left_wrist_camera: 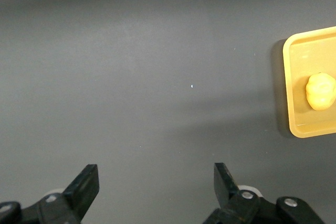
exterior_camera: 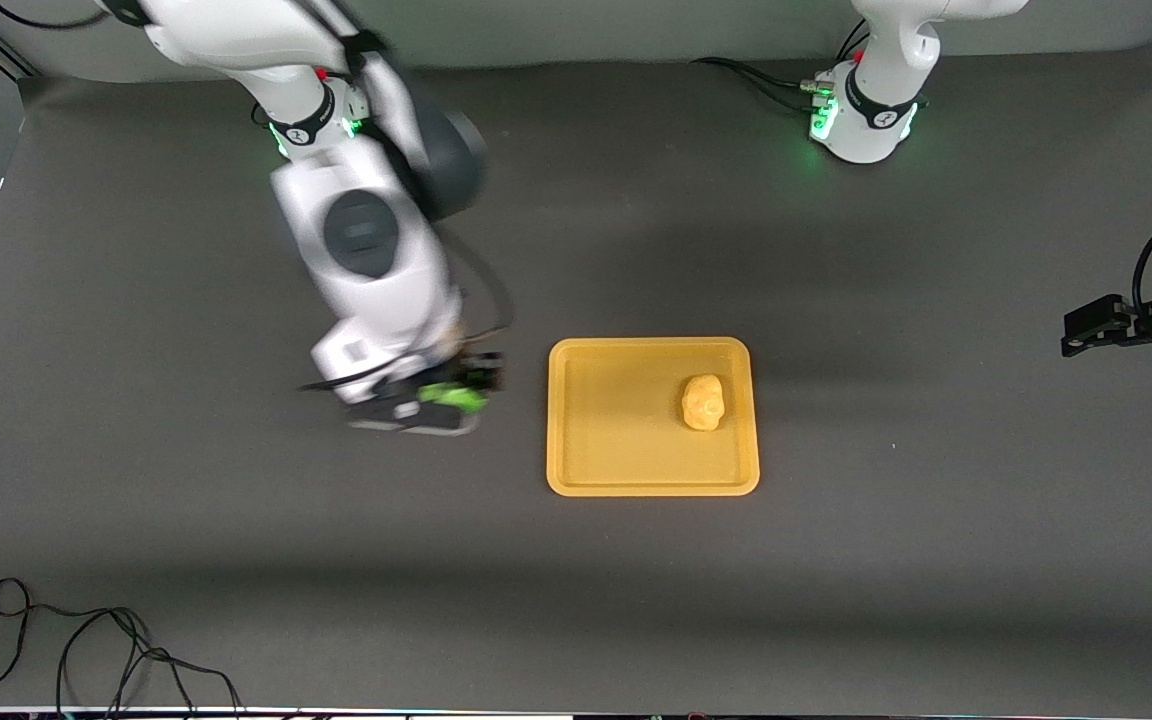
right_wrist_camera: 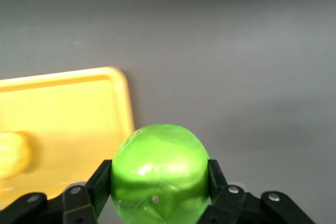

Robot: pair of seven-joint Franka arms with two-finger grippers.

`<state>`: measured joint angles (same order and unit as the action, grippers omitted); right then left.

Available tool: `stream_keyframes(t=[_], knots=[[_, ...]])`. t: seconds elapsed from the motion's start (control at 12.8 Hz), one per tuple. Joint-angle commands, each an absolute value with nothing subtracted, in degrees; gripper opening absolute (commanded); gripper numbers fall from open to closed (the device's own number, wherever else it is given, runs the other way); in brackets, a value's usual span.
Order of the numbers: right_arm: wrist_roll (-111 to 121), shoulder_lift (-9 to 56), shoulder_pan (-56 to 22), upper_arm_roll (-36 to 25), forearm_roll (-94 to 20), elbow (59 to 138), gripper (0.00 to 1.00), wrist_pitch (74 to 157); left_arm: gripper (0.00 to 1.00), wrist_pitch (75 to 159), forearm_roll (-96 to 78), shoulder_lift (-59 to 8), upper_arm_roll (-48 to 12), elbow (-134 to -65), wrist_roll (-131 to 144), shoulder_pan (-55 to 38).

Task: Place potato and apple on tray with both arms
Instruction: 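Carry the apple with the right gripper over the tray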

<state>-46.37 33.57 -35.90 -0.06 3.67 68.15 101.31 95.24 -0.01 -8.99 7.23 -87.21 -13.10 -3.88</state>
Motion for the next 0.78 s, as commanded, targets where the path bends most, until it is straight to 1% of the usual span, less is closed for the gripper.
stream_keyframes(t=[0.0, 0.08, 0.47, 0.7], knots=[[-58.41, 45.76, -42.08, -0.62, 4.57, 51.98, 0.42, 99.04, 0.98, 94.66, 0.61, -8.61, 8.26, -87.45, -12.57, -4.66], [-60.45, 48.14, -43.93, -0.62, 4.57, 50.29, 0.42, 100.53, 0.99, 94.75, 0.53, -8.7, 8.52, -87.45, -12.66, -3.79], [-61.96, 54.92, -48.16, -0.17, 4.57, 50.19, 0.41, 110.99, 0.99, 95.36, 0.17, -9.84, 8.44, -87.54, -12.39, -3.34], [-61.61, 59.93, -47.99, -0.61, 4.66, 50.45, 0.41, 117.23, 0.99, 95.01, 0.35, -10.46, 8.44, -87.54, -12.22, -3.34]])
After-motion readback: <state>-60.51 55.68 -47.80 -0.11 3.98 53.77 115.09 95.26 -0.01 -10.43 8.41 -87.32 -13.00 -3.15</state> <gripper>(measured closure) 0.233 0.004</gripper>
